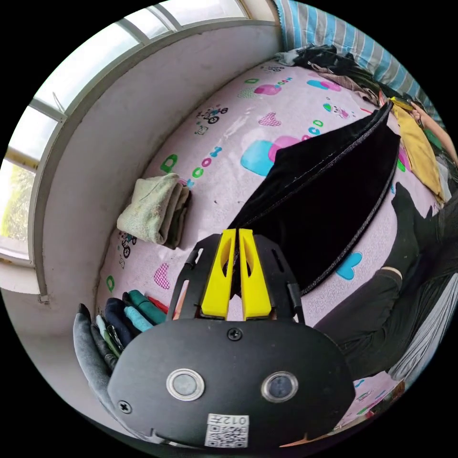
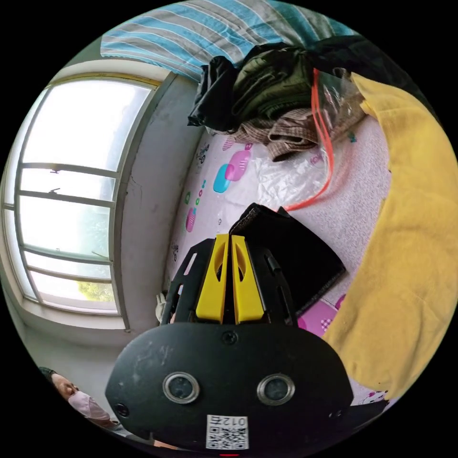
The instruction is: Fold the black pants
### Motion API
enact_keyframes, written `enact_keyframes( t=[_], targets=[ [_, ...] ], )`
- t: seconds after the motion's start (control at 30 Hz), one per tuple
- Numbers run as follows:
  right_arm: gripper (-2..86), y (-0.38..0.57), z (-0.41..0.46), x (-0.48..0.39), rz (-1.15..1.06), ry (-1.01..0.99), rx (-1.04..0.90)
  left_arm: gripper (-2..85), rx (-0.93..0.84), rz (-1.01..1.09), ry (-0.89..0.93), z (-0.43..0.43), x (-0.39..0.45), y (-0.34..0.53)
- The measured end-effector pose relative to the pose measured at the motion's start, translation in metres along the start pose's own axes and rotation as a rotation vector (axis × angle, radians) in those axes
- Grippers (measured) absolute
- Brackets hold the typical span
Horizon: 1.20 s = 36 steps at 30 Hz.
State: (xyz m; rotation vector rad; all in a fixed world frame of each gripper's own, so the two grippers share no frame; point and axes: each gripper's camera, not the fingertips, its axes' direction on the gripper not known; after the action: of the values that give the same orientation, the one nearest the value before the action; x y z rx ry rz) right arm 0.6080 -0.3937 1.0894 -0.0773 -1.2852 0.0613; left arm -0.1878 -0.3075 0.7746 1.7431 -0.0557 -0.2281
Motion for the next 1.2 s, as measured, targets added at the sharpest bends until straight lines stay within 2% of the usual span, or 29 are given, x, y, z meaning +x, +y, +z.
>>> enact_keyframes(
  t=[0.4,0.73,0.93,1.2],
  targets=[
    [-0.6,-0.058,0.058,-0.129,-0.189,-0.028,0.026,0.0,0.084,-0.336,-0.004,-0.001,-0.087,-0.044],
    [-0.6,-0.106,0.159,-0.206,-0.275,0.051,0.016,0.0,0.087,-0.548,0.007,0.04,-0.143,-0.082],
    [-0.6,-0.142,0.241,-0.238,-0.317,0.082,0.005,0.0,0.053,-0.602,-0.008,0.072,-0.168,-0.105],
    [-0.5,-0.176,0.367,-0.245,-0.317,0.141,-0.026,0.0,-0.007,-0.574,-0.013,0.113,-0.19,-0.135]
  ],
)
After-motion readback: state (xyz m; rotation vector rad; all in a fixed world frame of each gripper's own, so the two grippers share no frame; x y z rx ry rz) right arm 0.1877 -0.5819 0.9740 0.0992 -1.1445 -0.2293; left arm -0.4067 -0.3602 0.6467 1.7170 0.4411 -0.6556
